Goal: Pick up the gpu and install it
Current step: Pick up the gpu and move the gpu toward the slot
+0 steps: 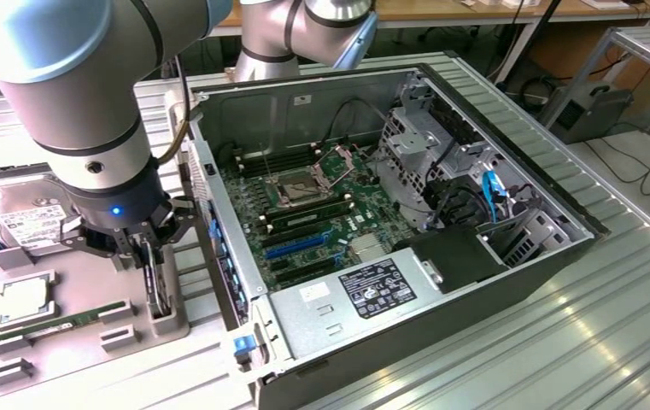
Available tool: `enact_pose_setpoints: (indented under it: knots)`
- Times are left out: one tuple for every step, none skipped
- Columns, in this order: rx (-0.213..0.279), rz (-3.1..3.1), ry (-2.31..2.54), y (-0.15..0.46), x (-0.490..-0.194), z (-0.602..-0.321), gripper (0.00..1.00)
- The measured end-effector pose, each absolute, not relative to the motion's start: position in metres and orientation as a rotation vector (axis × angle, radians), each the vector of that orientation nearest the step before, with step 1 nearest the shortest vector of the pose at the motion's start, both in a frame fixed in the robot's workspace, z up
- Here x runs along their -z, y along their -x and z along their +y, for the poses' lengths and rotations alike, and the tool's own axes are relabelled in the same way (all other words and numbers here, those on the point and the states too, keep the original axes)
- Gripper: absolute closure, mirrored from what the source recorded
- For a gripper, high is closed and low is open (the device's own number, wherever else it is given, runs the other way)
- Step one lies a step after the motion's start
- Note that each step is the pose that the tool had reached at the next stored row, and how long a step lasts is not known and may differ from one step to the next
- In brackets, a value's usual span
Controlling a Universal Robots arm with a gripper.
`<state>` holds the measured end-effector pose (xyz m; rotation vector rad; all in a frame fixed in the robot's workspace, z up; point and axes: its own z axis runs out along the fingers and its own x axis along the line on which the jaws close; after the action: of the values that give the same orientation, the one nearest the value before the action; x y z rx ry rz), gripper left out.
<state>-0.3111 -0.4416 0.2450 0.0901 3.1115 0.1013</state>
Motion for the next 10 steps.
enact_pose_setpoints:
  knots:
    - [-0.101,3.111,-0.090,0.3111,-0.2450,-0.4416,0.74]
    - [-0.101,3.112,-0.090,0.3111,-0.2450,-0.4416,0.74]
    - [-0.101,3.111,-0.090,0.3111,-0.2450,-0.4416,0.74]
    - [-0.101,3.112,-0.090,0.3111,-0.2450,-0.4416,0.74]
    - [-0.101,3.111,-0.090,0.3111,-0.2450,-0.4416,0.74]
    - [-0.101,3.111,-0.090,0.3111,-0.2450,-0.4416,0.74]
    - [-0.102,3.111,-0.090,0.3111,-0.2451,-0.4416,0.74]
    - [-0.102,3.111,-0.090,0.3111,-0.2464,-0.4416,0.74]
    - [-0.102,3.112,-0.090,0.3111,-0.2489,-0.4416,0.74]
    - [-0.102,3.111,-0.090,0.3111,-0.2514,-0.4416,0.74]
